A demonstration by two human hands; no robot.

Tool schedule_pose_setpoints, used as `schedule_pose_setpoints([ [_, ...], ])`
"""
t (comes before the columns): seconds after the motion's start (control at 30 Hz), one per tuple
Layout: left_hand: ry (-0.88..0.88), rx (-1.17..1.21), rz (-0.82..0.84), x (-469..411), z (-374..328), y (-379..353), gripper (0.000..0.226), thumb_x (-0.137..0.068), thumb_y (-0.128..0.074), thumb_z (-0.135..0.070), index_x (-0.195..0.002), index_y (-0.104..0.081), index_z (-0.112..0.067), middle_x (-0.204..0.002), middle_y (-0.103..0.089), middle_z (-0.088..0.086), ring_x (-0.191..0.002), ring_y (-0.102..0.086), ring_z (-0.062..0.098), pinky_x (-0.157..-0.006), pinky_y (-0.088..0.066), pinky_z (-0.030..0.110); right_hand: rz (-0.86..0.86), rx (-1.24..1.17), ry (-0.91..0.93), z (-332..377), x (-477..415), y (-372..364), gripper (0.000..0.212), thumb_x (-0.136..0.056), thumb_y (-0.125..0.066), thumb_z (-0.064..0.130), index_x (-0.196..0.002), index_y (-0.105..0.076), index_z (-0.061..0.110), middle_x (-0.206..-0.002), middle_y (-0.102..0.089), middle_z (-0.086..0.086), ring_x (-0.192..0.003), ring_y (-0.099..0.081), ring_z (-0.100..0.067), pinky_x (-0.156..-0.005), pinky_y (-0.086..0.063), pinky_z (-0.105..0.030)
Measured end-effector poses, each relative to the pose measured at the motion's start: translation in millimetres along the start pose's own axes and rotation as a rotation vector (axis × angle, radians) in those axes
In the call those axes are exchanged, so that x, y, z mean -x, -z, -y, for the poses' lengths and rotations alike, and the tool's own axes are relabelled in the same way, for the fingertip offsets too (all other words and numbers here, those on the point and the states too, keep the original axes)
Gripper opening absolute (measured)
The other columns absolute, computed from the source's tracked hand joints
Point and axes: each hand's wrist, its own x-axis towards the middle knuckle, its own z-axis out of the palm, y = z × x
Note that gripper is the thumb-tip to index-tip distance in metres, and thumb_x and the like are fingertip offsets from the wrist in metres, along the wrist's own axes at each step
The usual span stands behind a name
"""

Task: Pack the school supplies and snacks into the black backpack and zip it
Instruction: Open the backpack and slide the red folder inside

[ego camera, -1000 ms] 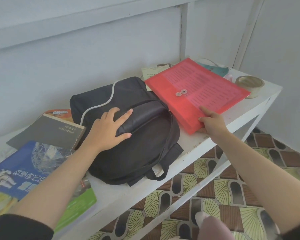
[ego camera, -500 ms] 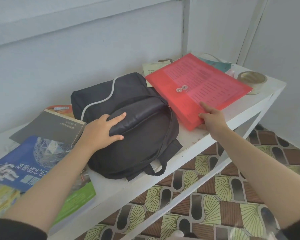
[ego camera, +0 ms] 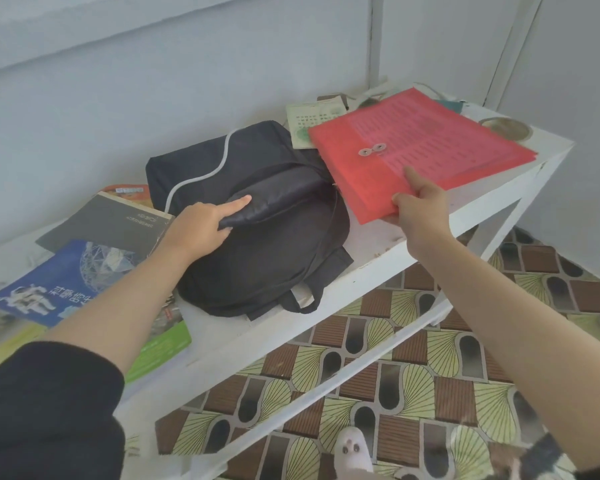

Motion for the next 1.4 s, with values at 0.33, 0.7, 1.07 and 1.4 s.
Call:
schedule_pose_setpoints([
  [0.33, 0.051, 0.043, -0.081, 4, -16, 8, 0.056, -0.090, -0.057, -0.010, -0.137, -0.041, -0.037, -0.106, -0.067, 0.020, -0.086, -0.063, 0.038, -0.086, -0.052, 0.045, 0.035, 0.034, 0.054, 15, 91, 26, 0.054, -0.091, -0.046, -0.008, -0.138, -0.047, 0.018, -0.107, -0.051, 0.022, -0.080, -0.067, -0.012, -0.067, -0.058, -0.026],
  [0.7, 0.006, 0.039, -0.162, 2, -24, 23, 0.051, -0.086, -0.058, -0.005, -0.132, -0.052, -0.024, -0.103, -0.067, 0.023, -0.096, -0.061, 0.042, -0.087, -0.047, 0.044, 0.257, 0.201, -0.005, -3, 195, 59, 0.048, -0.093, -0.050, 0.002, -0.133, -0.051, 0.028, -0.072, -0.068, 0.024, -0.066, -0.053, -0.023, -0.065, -0.052, -0.059],
  [1.07, -0.019, 0.106, -0.160, -6, -19, 46, 0.055, -0.084, -0.061, -0.004, -0.131, -0.052, -0.030, -0.106, -0.068, 0.016, -0.096, -0.062, 0.036, -0.087, -0.049, 0.043, 0.357, 0.262, -0.049, -14, 218, 69, 0.049, -0.093, -0.045, 0.001, -0.134, -0.049, 0.030, -0.102, -0.069, 0.011, -0.032, -0.032, -0.002, -0.036, -0.030, -0.016],
  [1.4, 0.015, 0.129, -0.179, -12, -22, 51, 0.056, -0.084, -0.059, -0.001, -0.131, -0.052, -0.030, -0.112, -0.066, 0.016, -0.102, -0.060, 0.035, -0.091, -0.045, 0.036, 0.428, 0.292, -0.060, -13, 214, 57, 0.050, -0.093, -0.046, 0.002, -0.136, -0.048, 0.027, -0.089, -0.066, 0.009, -0.034, -0.037, -0.003, -0.039, -0.036, -0.019],
])
